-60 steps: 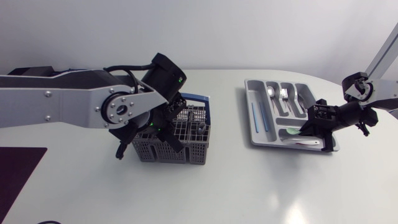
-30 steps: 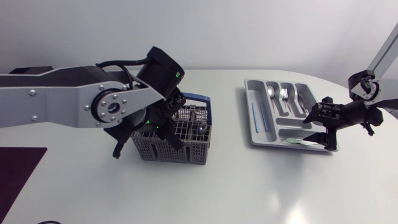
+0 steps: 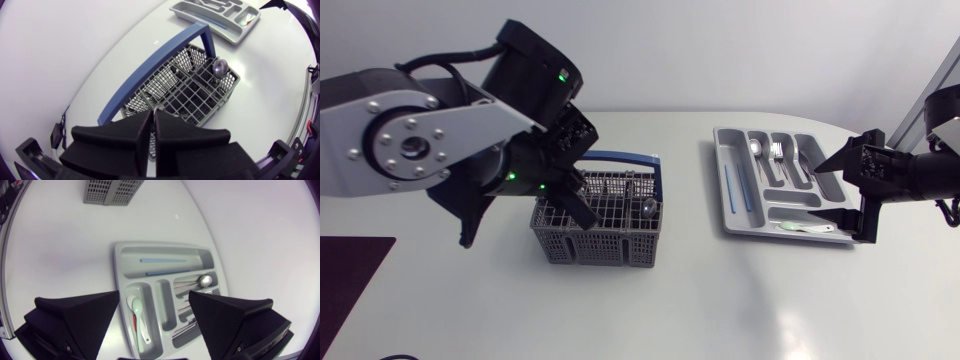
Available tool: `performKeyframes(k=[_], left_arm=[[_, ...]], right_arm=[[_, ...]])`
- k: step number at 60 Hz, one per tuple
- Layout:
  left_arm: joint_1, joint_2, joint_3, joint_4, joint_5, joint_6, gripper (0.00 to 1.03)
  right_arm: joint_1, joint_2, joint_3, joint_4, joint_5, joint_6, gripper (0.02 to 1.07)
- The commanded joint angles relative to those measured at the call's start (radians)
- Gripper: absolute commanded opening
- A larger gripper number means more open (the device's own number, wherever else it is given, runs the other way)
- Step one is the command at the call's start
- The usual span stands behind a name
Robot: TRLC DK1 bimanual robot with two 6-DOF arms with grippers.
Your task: Unload the cutlery basket into the drawer organizer.
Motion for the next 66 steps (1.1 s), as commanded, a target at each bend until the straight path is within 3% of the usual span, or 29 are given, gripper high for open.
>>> performKeyframes(k=[1,16,28,34,51,56,66], left_arm=[[0.007,-0.051,0.044,-0.011,0.004,0.013,0.05],[0.012,-0.153,0.052,-0.012,0.004,0.009,0.05],[0.032,-0.227,0.064,-0.009,0.04,-0.02,0.05],[0.041,-0.239,0.062,-0.011,0.099,-0.066,0.05],[0.137,-0.175,0.069,-0.023,0.397,-0.207,0.05],[0.141,-0.147,0.069,-0.02,0.44,-0.232,0.05],[0.11,-0.106,0.07,0.004,0.44,-0.252,0.05]], right_arm=[[0.047,-0.097,-0.045,-0.015,-0.025,0.098,1.02],[0.237,-0.34,-0.098,-0.015,-0.054,0.425,1.02],[0.478,-0.432,-0.117,0.011,-0.03,0.71,1.02],[0.616,-0.456,-0.144,0.086,0.052,0.839,0.99],[0.932,-0.444,-0.229,0.313,0.329,0.999,0.93],[0.999,-0.416,-0.247,0.37,0.4,1.016,0.9],[1.059,-0.361,-0.252,0.464,0.497,1.025,0.88]])
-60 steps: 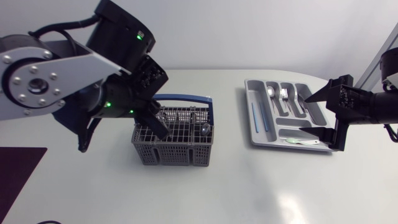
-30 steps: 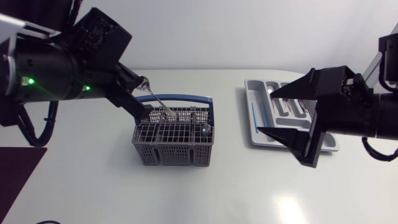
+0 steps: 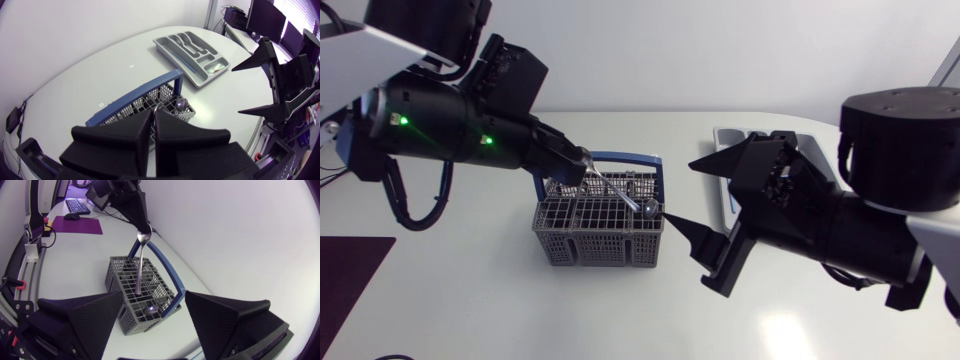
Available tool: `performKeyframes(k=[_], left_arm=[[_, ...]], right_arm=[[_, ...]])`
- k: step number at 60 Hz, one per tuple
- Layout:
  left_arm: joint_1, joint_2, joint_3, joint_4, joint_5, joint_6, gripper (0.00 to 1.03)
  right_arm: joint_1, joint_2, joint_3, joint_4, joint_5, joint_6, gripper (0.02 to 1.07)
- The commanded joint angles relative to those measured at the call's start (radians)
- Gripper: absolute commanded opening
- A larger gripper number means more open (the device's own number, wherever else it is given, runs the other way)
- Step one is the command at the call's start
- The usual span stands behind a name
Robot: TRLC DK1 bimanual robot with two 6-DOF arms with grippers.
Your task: Unload the cutlery basket into the drawer organizer.
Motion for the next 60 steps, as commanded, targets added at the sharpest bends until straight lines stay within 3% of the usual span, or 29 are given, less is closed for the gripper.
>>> performKeyframes(k=[1,28,42,60], left_arm=[[-0.02,0.031,0.035,0.02,0.014,-0.039,0.05],[-0.084,0.127,0.084,0.071,0.014,-0.065,0.05],[-0.097,0.149,0.113,0.071,0.014,-0.066,0.05],[-0.095,0.152,0.109,0.072,0.014,-0.072,0.05]], right_arm=[[0.033,0.038,-0.019,0.04,0.04,0.037,0.88],[0.056,0.23,0.034,0.198,0.097,0.087,0.75],[0.064,0.273,0.055,0.259,0.127,0.08,0.61],[0.084,0.313,0.058,0.304,0.166,0.067,0.33]])
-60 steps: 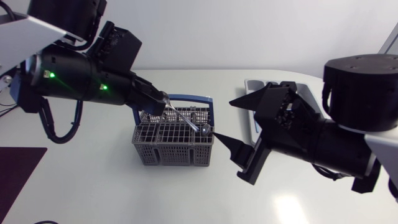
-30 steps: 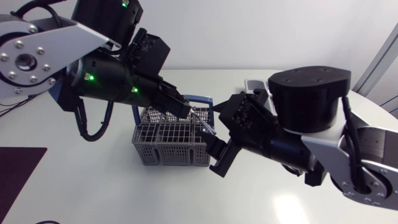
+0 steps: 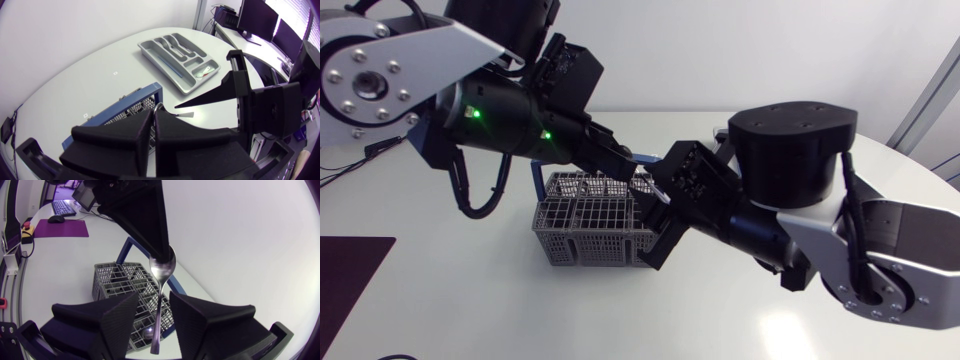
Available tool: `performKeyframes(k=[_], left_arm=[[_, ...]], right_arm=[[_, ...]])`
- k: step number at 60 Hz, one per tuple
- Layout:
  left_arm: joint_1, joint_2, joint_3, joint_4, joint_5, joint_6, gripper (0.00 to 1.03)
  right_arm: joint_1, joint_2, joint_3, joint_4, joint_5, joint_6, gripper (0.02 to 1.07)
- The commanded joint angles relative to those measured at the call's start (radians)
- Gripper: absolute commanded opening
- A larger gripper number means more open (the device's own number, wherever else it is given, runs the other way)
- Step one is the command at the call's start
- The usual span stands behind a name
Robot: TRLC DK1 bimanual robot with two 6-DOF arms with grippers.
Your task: Unload the cutlery basket into the drawer organizer.
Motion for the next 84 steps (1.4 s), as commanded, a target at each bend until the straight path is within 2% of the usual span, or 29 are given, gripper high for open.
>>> performKeyframes(k=[1,13,40,45,49,56,61,67,74,80,84], left_arm=[[-0.004,0.017,0.025,0.009,0.007,-0.04,0.05],[-0.006,0.018,0.02,0.012,0.007,-0.04,0.05],[-0.015,0.011,0.017,0.011,0.007,-0.049,0.05],[-0.015,0.008,0.017,0.011,0.007,-0.05,0.09],[-0.015,0.002,0.017,0.011,0.007,-0.052,0.23],[-0.009,-0.012,0.029,0.011,0.007,-0.053,0.62],[0.002,-0.028,0.046,0.011,0.007,-0.052,0.82],[0.031,-0.049,0.071,0.011,0.007,-0.044,0.91],[0.08,-0.069,0.095,0.015,0.005,-0.017,0.92],[0.118,-0.084,0.109,0.028,0.007,0.046,0.92],[0.126,-0.078,0.121,0.015,0.039,0.138,0.92]], right_arm=[[0.007,0.022,0.019,0.02,0.013,0.003,0.32],[0.007,0.031,0.017,0.032,0.03,0.004,0.08],[0.018,0.024,0.014,0.02,0.033,0.0,0.08],[0.021,0.024,0.014,0.012,0.031,0.0,0.08],[0.023,0.022,0.012,0.009,0.031,0.0,0.08],[0.03,0.008,0.0,-0.001,0.025,0.0,0.08],[0.032,-0.012,-0.011,-0.017,0.017,0.0,0.08],[0.027,-0.059,-0.037,-0.046,-0.004,-0.003,0.08],[0.006,-0.151,-0.084,-0.109,-0.056,-0.025,0.08],[-0.071,-0.266,-0.123,-0.208,-0.157,-0.054,0.08],[-0.157,-0.343,-0.146,-0.285,-0.25,-0.1,0.08]])
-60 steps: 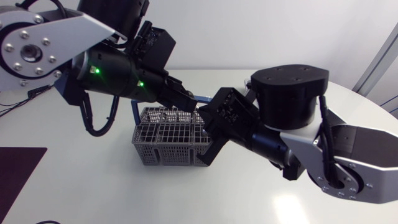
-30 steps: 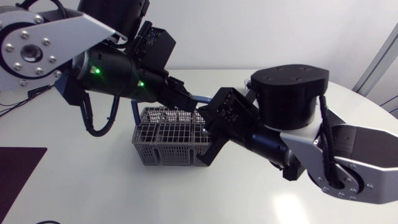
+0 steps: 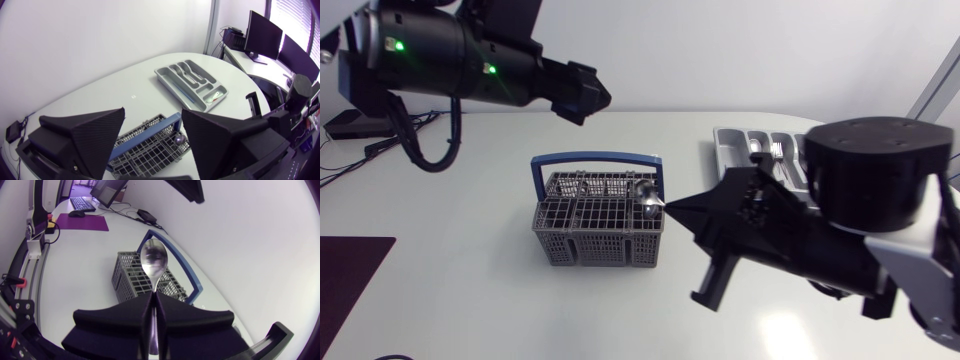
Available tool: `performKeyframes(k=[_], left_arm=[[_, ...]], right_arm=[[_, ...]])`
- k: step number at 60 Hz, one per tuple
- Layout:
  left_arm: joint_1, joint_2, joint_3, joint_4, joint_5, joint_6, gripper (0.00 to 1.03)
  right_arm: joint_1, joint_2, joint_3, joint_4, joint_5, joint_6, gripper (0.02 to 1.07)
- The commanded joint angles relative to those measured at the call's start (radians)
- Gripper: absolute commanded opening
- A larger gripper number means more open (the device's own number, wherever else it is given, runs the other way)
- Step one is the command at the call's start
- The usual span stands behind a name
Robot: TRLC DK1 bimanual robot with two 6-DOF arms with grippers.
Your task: Unload the cutlery basket into the drawer organizer.
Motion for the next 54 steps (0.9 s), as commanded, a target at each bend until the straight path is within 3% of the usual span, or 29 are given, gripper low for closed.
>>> performKeyframes(k=[1,9,23,34,54], left_arm=[[0.017,-0.006,0.038,-0.008,0.023,0.1,0.92],[0.031,0.01,0.027,-0.033,0.115,0.262,0.92],[-0.041,0.017,-0.055,-0.042,0.13,0.486,0.92],[-0.055,0.068,-0.069,-0.042,0.144,0.603,0.92],[-0.085,0.126,-0.094,-0.063,0.159,0.864,0.92]], right_arm=[[-0.1,-0.095,-0.047,-0.066,-0.072,-0.059,0.08],[-0.363,-0.19,-0.081,-0.195,-0.302,-0.186,0.08],[-0.82,-0.104,-0.076,-0.359,-0.61,-0.533,0.08],[-1.048,0.187,0.013,-0.413,-0.702,-0.798,0.08],[-1.229,0.613,0.314,-0.503,-0.693,-1.047,0.08]])
